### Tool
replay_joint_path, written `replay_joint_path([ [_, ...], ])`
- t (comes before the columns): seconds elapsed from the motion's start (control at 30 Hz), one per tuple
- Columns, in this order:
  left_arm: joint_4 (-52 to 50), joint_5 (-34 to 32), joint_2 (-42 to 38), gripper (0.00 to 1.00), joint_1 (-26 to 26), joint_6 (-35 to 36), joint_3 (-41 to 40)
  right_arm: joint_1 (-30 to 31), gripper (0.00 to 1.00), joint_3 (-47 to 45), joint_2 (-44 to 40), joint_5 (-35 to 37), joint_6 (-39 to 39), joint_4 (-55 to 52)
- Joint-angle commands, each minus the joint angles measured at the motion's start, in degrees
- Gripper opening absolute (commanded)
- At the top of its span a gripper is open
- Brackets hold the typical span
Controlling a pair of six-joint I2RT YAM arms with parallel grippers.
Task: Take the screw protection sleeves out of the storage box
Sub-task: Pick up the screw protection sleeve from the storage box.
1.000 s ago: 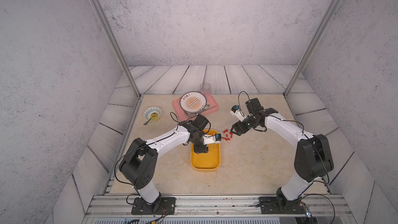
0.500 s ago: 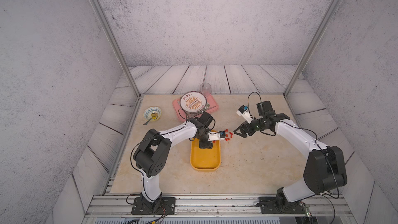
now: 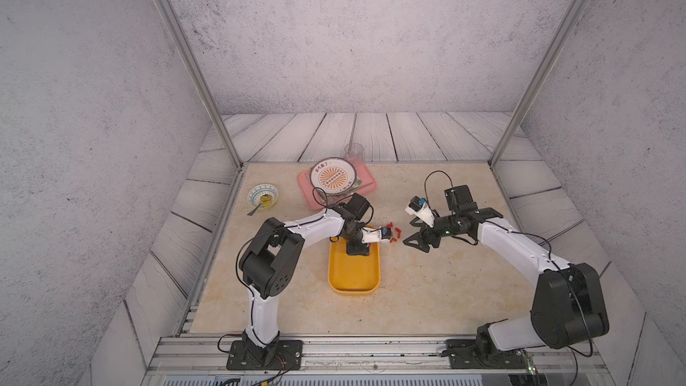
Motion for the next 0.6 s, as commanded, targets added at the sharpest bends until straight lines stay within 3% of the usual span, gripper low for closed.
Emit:
replay_joint_path([
  [0.0, 1.6, -0.4, 1.4, 0.43, 0.4, 0.2, 0.5, 0.3, 0.86, -1.0, -1.5, -0.3, -3.0, 2.0],
  [0.57, 1.8, -2.1, 4.6, 0.4, 0.3, 5.3, 2.7, 0.3, 0.86, -0.7, -0.6, 1.6, -1.9, 1.8],
])
